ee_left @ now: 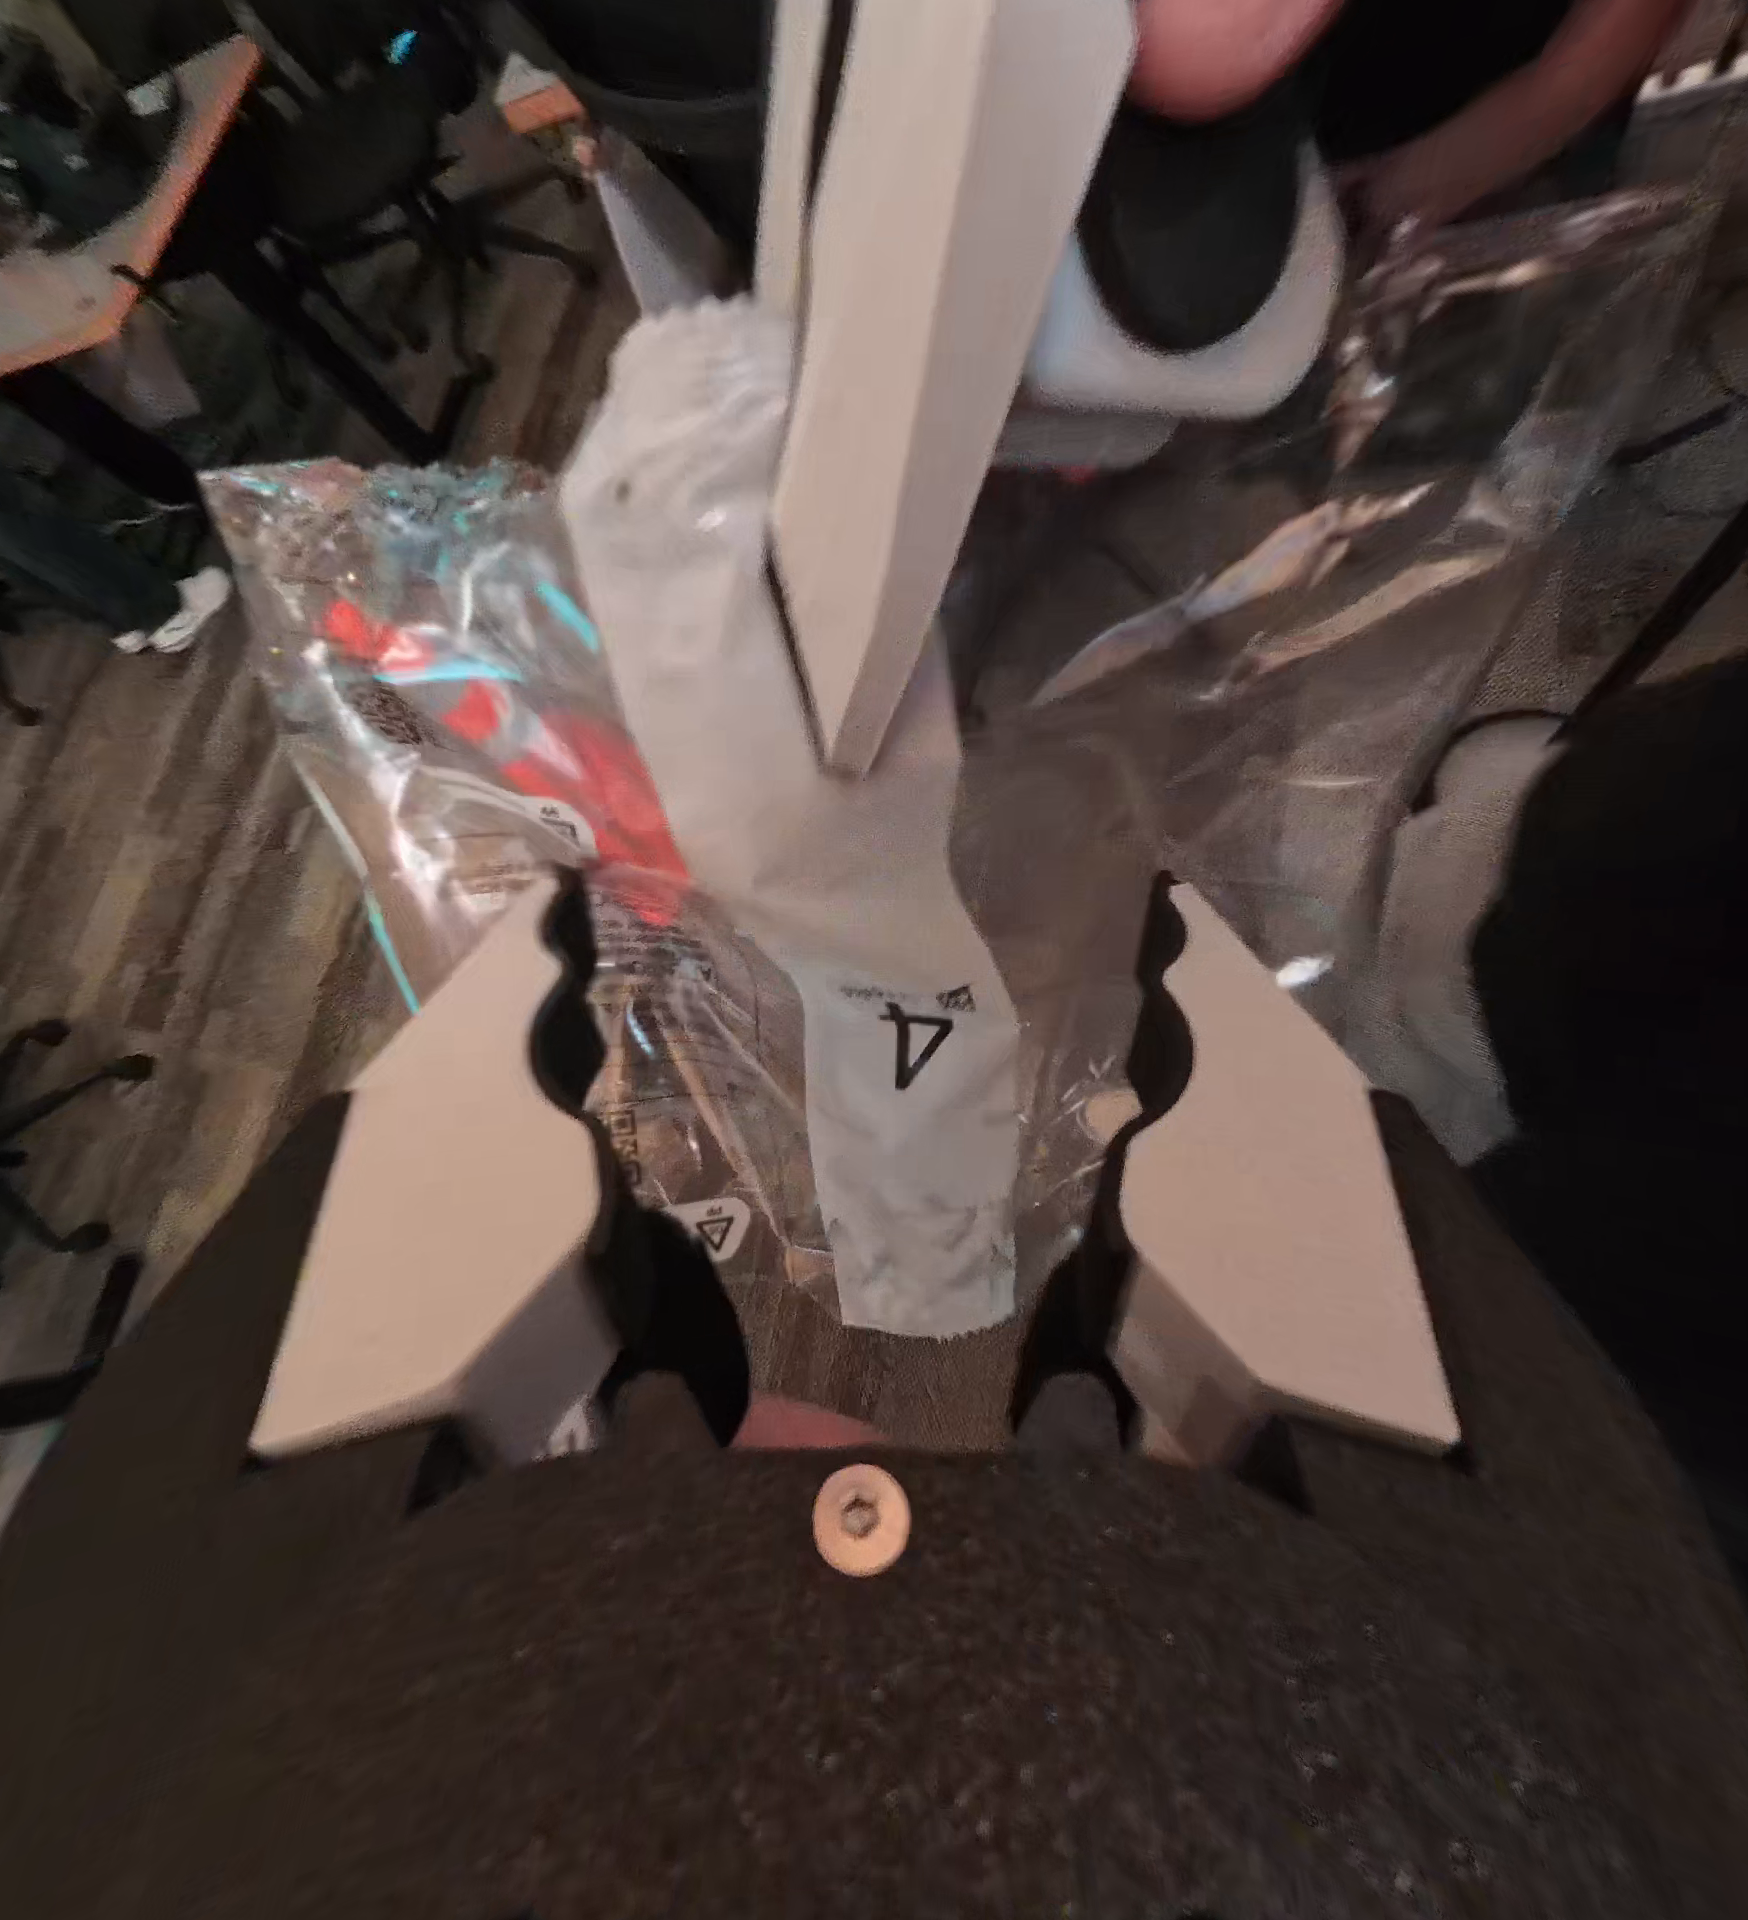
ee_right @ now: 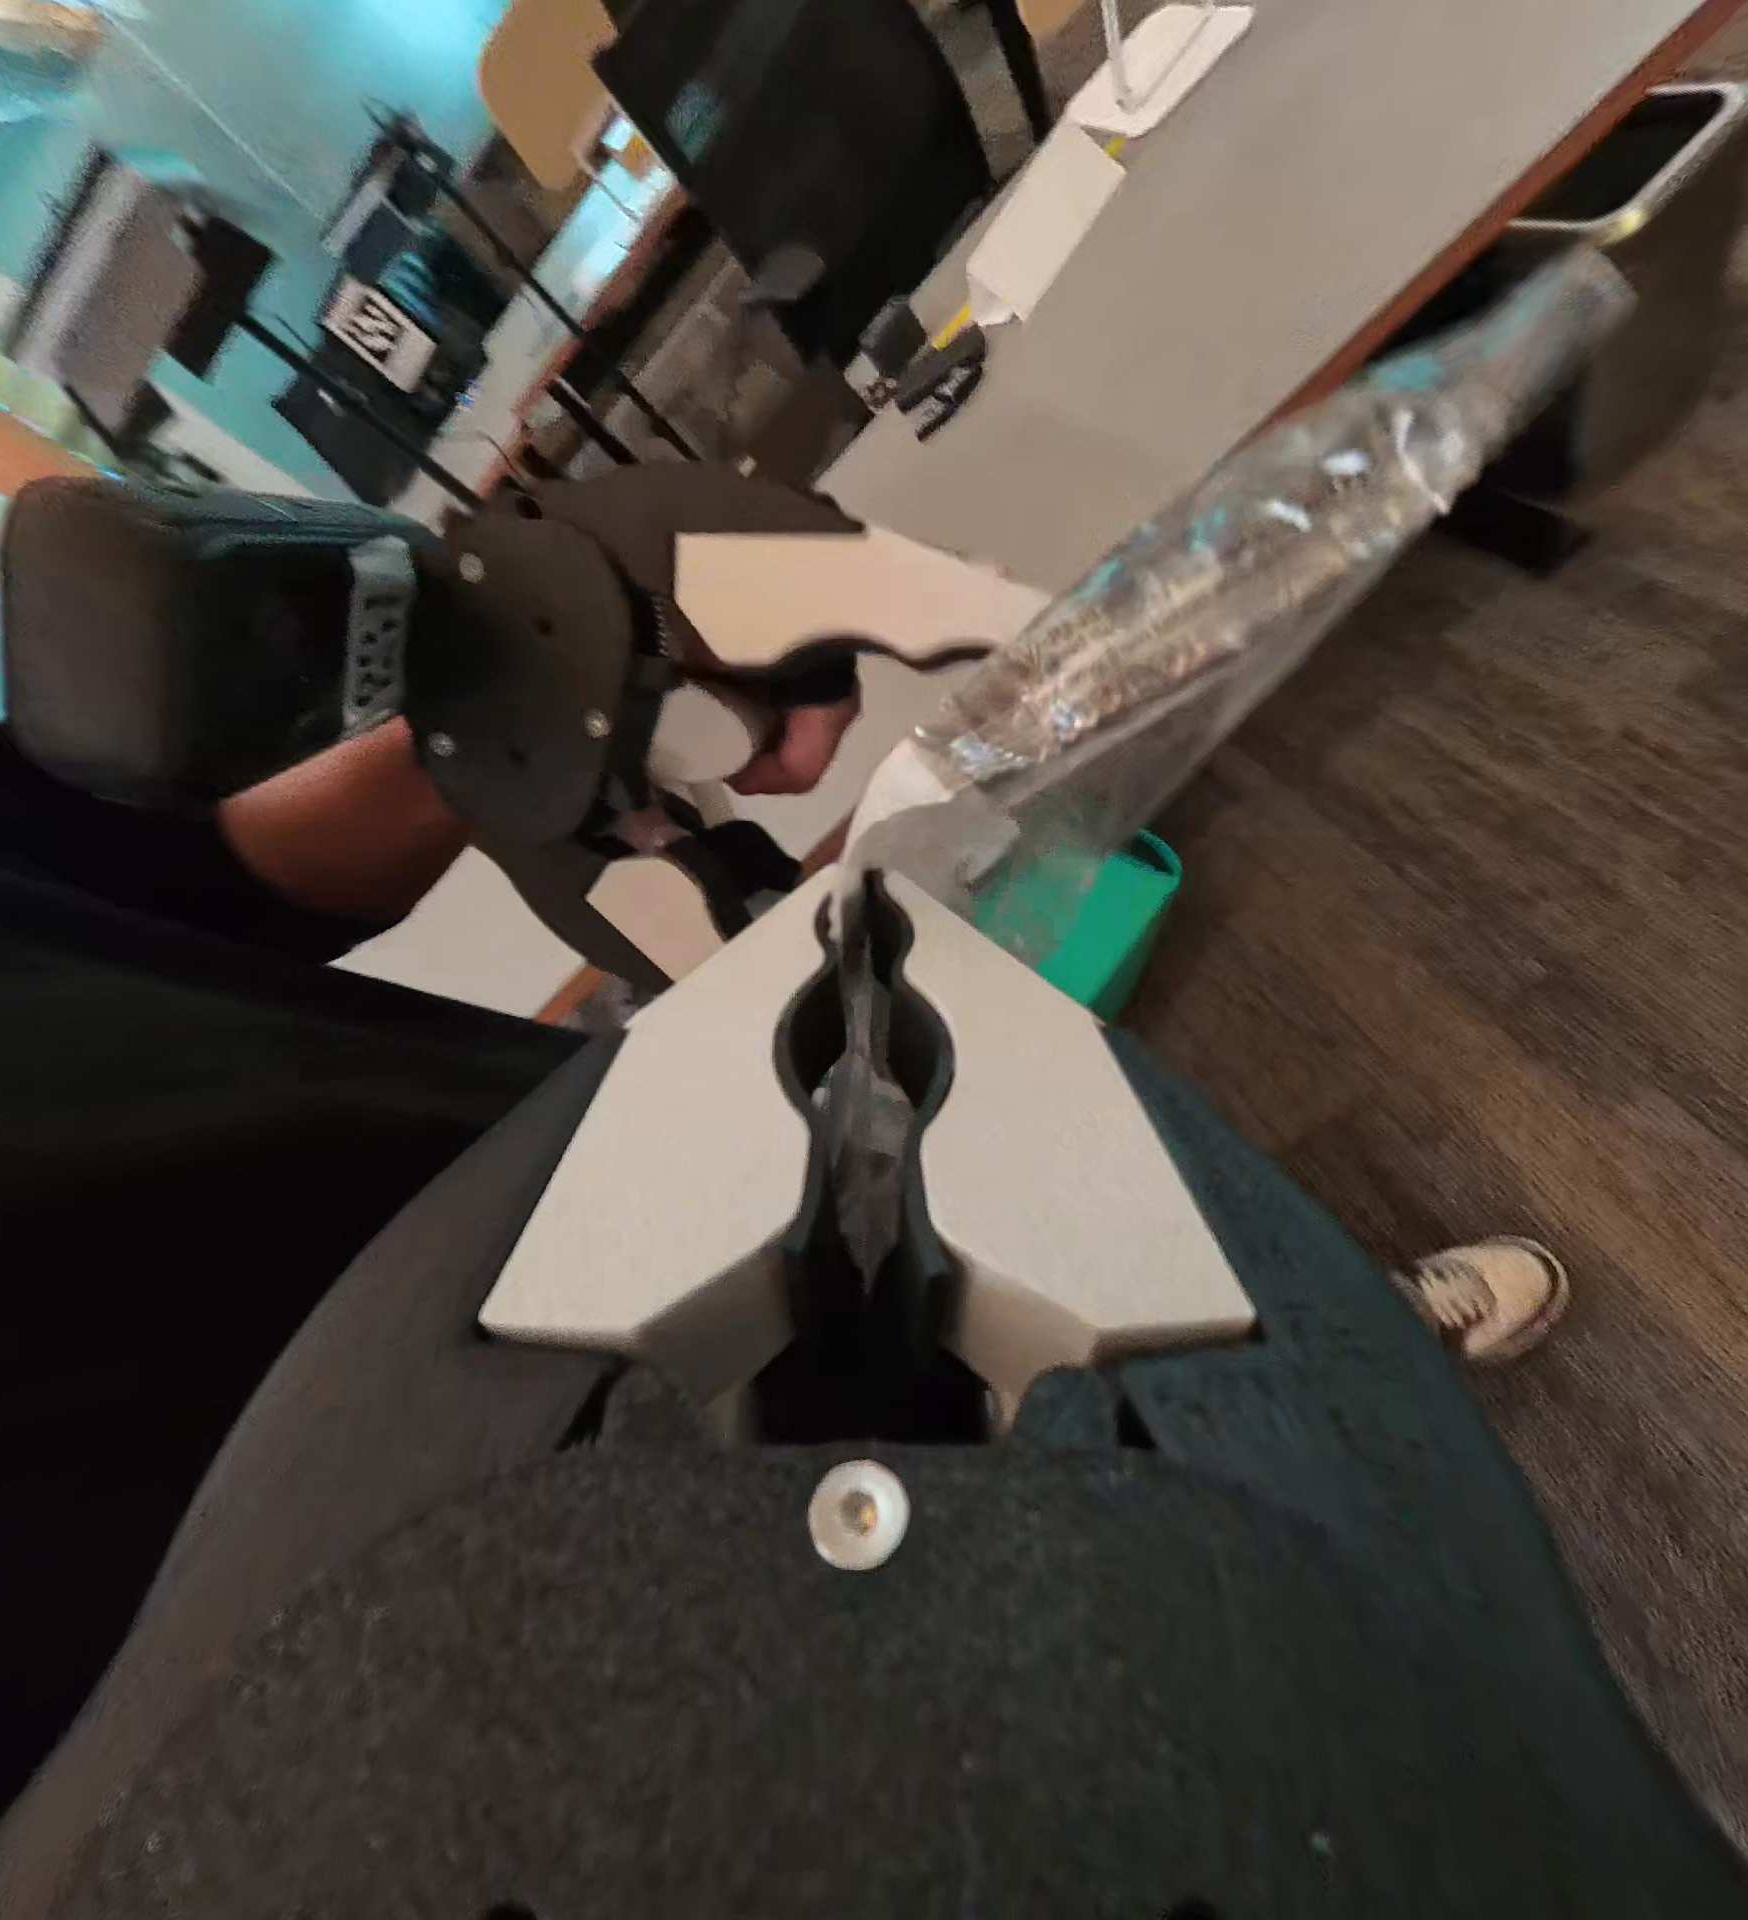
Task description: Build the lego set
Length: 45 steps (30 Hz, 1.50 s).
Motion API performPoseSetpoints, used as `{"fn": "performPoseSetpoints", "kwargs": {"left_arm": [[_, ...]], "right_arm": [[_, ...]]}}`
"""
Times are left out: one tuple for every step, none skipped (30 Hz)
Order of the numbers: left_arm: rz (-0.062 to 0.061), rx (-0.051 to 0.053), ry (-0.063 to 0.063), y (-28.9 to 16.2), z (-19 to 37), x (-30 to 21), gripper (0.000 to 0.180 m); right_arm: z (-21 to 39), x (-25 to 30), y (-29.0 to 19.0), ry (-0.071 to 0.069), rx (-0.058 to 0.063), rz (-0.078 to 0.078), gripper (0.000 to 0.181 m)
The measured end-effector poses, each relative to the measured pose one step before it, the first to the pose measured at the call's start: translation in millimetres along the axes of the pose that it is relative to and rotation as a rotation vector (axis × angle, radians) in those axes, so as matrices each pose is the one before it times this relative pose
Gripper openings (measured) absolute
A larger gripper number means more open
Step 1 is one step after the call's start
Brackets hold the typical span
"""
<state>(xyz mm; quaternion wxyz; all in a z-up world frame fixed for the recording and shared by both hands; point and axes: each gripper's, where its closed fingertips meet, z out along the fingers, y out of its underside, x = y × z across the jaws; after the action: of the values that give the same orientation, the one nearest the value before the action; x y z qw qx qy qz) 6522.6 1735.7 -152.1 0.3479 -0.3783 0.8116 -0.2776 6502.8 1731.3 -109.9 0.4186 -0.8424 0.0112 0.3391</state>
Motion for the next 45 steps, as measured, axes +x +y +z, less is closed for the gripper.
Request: {"fn": "performPoseSetpoints", "kwargs": {"left_arm": [[-0.0059,0.0144,0.0318,-4.04,13.60,-25.11,0.087],[-0.0053,0.0233,0.0310,-4.01,10.79,-25.07,0.070],[-0.0135,0.0180,0.0218,-2.14,10.13,-26.25,0.053],[-0.0222,0.0109,0.0096,-0.62,9.91,-27.98,0.040],[-0.0256,0.0060,0.0101,0.72,9.25,-27.60,0.027],[-0.0318,0.0074,-0.0057,0.98,8.08,-29.68,0.014],[-0.0387,0.0073,-0.0136,1.86,5.12,-28.54,0.001],[-0.0472,0.0055,-0.0041,2.55,7.14,-29.62,0.000],[-0.0520,-0.0018,0.0043,3.69,9.03,-30.32,0.000],[-0.0536,-0.0037,-0.0048,4.27,8.48,-32.10,0.000],[-0.0650,0.0065,-0.0092,5.47,6.31,-32.41,0.000],[-0.0964,0.0247,0.0081,2.25,6.60,-33.18,0.000],[-0.1348,0.0411,0.0283,-3.17,6.45,-34.41,0.000],[-0.1599,0.0592,0.0292,-10.07,4.63,-36.89,0.000],[-0.1570,0.0652,0.0364,-17.08,3.11,-35.81,0.000],[-0.1309,0.0539,0.0494,-21.83,2.41,-31.14,0.000],[-0.0943,0.0353,0.0489,-23.96,2.35,-26.96,0.000],[-0.0716,0.0186,0.0201,-24.53,2.58,-26.77,0.000],[-0.0579,0.0047,0.0042,-26.50,2.35,-24.42,0.000],[-0.0362,-0.0042,0.0089,-26.52,1.72,-17.25,0.000],[-0.0124,0.0018,-0.0014,-26.79,0.17,-14.66,0.000],[-0.0040,0.0018,-0.0161,-26.51,-0.49,-16.34,0.000],[-0.0097,-0.0045,-0.0061,-24.98,-0.83,-15.63,0.000],[-0.0158,-0.0102,0.0084,-23.25,-1.01,-12.72,0.000],[-0.0166,-0.0216,0.0180,-24.27,-2.30,-11.63,0.000],[-0.0109,-0.0199,0.0333,-20.52,-3.12,-6.31,0.000],[-0.0081,-0.0043,0.0270,-18.86,-3.94,-5.37,0.000],[-0.0063,0.0100,0.0156,-19.80,-5.02,-7.64,0.000],[-0.0035,0.0164,0.0269,-22.32,-6.03,-8.25,0.000],[-0.0026,0.0127,0.0359,-20.45,-5.65,-6.63,0.000],[0.0044,0.0102,0.0110,-18.74,-5.09,-9.63,0.000],[0.0203,0.0023,-0.0142,-18.47,-4.61,-14.74,0.000],[0.0206,0.0015,-0.0227,-17.34,-4.72,-17.34,0.000],[0.0102,0.0052,-0.0280,-16.82,-5.02,-19.60,0.000],[0.0051,0.0063,-0.0336,-16.12,-4.85,-21.50,0.000],[0.0073,0.0119,-0.0426,-15.75,-4.66,-22.33,0.001],[0.0078,0.0206,-0.0511,-17.04,-6.44,-23.61,0.008],[-0.0022,0.0322,-0.0526,-17.46,-8.07,-23.62,0.023],[-0.0185,0.0371,-0.0608,-17.68,-9.42,-25.55,0.032],[-0.0263,0.0357,-0.0718,-16.75,-9.19,-26.49,0.040],[-0.0207,0.0362,-0.0692,-16.18,-7.73,-23.39,0.048],[0.0027,0.0384,-0.0697,-15.53,-5.43,-19.56,0.050],[0.0308,0.0363,-0.0797,-13.94,-2.35,-17.07,0.051],[0.0504,0.0304,-0.0831,-11.86,0.25,-14.55,0.056],[0.0663,0.0261,-0.0981,-11.51,2.01,-13.77,0.063]], "right_arm": [[2.20,18.27,-24.42,-0.0652,0.0120,0.0168,0.000],[2.79,16.04,-24.66,-0.0735,0.0073,0.0250,0.000],[1.16,17.28,-24.87,-0.0578,-0.0013,0.0254,0.000],[-0.81,16.71,-23.62,-0.0376,-0.0024,0.0143,0.000],[-2.18,17.76,-24.66,-0.0201,-0.0119,0.0031,0.000],[-4.13,19.40,-25.17,0.0044,-0.0107,-0.0121,0.000],[-4.51,20.79,-23.40,0.0206,-0.0153,-0.0341,0.000],[-4.49,23.81,-21.86,0.0339,-0.0111,-0.0489,0.001],[-3.19,24.84,-17.50,0.0528,0.0049,-0.0463,0.005],[-3.04,31.20,-23.06,0.0582,0.0209,-0.0432,0.014],[-0.88,31.34,-21.28,0.0593,0.0214,-0.0405,0.028],[0.49,32.13,-18.87,0.0727,0.0150,-0.0520,0.042],[6.07,30.71,-13.28,0.0730,-0.0143,-0.1017,0.056],[10.76,26.07,-6.33,0.0540,-0.0409,-0.1439,0.061],[15.01,26.20,-4.49,0.0598,-0.0325,-0.1265,0.067],[19.47,24.23,-4.52,0.0493,-0.0216,-0.0832,0.071],[23.70,18.57,-6.50,0.0099,0.0005,-0.0517,0.075],[27.21,18.27,-6.20,-0.0039,-0.0032,-0.0363,0.078],[28.82,20.55,-4.81,-0.0002,-0.0397,-0.0401,0.085],[26.69,19.79,-6.01,-0.0081,-0.0477,-0.0477,0.093],[23.30,23.44,-10.57,-0.0039,-0.0322,-0.0440,0.103],[20.45,24.09,-12.03,-0.0039,-0.0074,-0.0391,0.107],[19.47,23.80,-9.65,-0.0084,-0.0054,-0.0315,0.108],[18.97,24.54,-5.49,-0.0033,-0.0167,-0.0315,0.113],[18.41,23.86,-4.31,-0.0007,-0.0133,-0.0311,0.115],[17.74,23.31,-4.93,-0.0111,-0.0043,-0.0204,0.113],[16.76,20.19,-5.67,-0.0236,0.0107,-0.0143,0.111],[16.40,18.38,-5.22,-0.0305,0.0162,-0.0167,0.106],[18.77,25.04,-4.21,-0.0350,0.0080,-0.0185,0.100],[16.56,16.56,-1.92,-0.0426,0.0096,-0.0174,0.091],[17.10,15.51,-1.40,-0.0497,0.0153,-0.0123,0.081],[16.52,16.03,-1.47,-0.0438,0.0182,-0.0192,0.069],[16.21,22.21,-0.41,-0.0354,0.0184,-0.0220,0.055],[15.32,19.94,2.17,-0.0333,0.0153,-0.0133,0.047],[14.90,21.40,4.14,-0.0403,0.0028,-0.0049,0.040],[13.47,22.07,5.37,-0.0484,-0.0051,-0.0064,0.035],[12.65,28.12,8.53,-0.0434,-0.0220,-0.0120,0.029],[10.63,26.80,11.52,-0.0387,-0.0302,-0.0109,0.025],[9.56,30.15,11.10,-0.0361,-0.0193,0.0024,0.023],[6.15,28.65,8.16,-0.0425,-0.0135,0.0251,0.020],[4.09,28.19,0.14,-0.0586,0.0100,0.0532,0.017],[1.07,24.54,-10.56,-0.0606,0.0437,0.0650,0.015],[2.72,25.45,-16.70,-0.0466,0.0501,0.0630,0.013],[5.26,23.11,-14.72,-0.0309,0.0132,0.0563,0.012],[8.00,20.53,-15.36,-0.0433,-0.0008,0.0690,0.011]]}}
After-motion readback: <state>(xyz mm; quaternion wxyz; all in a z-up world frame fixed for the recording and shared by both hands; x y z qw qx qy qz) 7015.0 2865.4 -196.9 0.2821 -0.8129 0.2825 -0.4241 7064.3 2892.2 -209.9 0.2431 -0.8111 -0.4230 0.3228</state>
